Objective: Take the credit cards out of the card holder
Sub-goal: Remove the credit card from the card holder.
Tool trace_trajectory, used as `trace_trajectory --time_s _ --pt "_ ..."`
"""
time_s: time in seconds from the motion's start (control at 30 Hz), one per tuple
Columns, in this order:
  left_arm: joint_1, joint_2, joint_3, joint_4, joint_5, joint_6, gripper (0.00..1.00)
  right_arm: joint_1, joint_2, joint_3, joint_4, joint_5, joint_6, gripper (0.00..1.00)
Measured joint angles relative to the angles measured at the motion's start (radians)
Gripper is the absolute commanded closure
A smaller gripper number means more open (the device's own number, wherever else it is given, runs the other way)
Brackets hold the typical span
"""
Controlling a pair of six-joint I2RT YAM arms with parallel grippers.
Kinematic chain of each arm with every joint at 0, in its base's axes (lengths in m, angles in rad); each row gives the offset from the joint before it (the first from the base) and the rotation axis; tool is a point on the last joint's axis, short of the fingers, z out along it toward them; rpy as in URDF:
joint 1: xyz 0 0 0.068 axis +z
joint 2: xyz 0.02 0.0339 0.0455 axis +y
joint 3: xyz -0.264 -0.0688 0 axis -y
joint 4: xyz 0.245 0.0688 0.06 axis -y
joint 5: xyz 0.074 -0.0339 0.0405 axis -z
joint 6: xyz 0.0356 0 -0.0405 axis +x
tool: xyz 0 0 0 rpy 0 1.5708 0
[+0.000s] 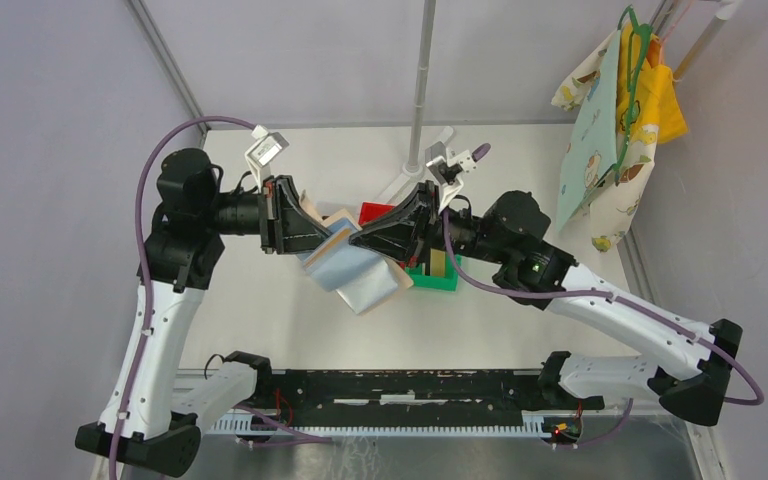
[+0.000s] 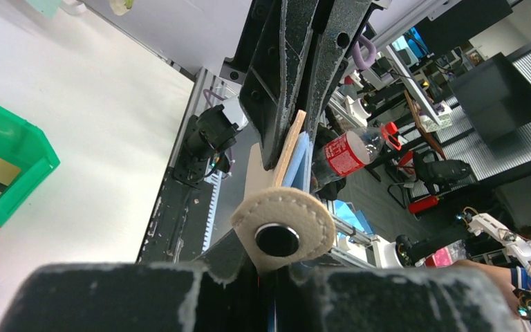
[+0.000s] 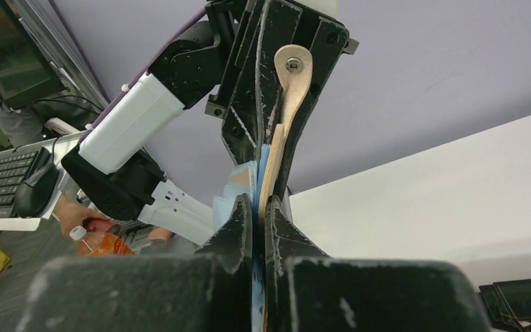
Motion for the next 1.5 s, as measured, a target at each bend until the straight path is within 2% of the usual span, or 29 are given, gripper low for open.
trace_trajectory --time_s 0.2,0.4,0.63,0.83,1.0,1.13,1.2,1.37,1.5 --pt "-0.003 0.013 0.017 -0.006 0.0 0.0 0.76 0.003 -0.031 -0.029 -0.005 0.008 -0.01 1.0" --pt "-0.003 0.032 0.034 -0.005 0.006 -0.007 0.65 0.003 -0.076 -0.077 -0.018 0.019 -0.029 1.0" --pt "-0.003 0.016 0.032 -0.009 0.031 0.007 0.61 0.003 -0.077 -0.084 -0.027 0.039 -0.039 1.0" --pt "-0.003 -0.029 0.016 -0.035 0.028 0.081 0.65 0.01 -0.074 -0.082 -0.029 0.01 -0.038 1.0" --pt "-0.003 -0.005 0.04 -0.178 0.016 0.235 0.57 0.008 -0.072 -0.082 -0.048 0.008 -0.038 1.0" --pt "-0.004 -0.002 0.049 -0.309 -0.016 0.362 0.56 0.005 -0.067 -0.082 -0.058 0.023 -0.038 1.0" --pt "-0.005 0.003 0.058 -0.359 -0.029 0.409 0.6 0.003 -0.067 -0.082 -0.063 0.025 -0.038 1.0" --pt "-0.005 0.015 0.074 -0.424 -0.053 0.468 0.84 0.002 -0.067 -0.082 -0.062 0.025 -0.038 1.0" --pt "-0.005 0.039 0.095 -0.447 -0.042 0.478 0.9 0.0 -0.068 -0.082 -0.059 0.026 -0.038 1.0"
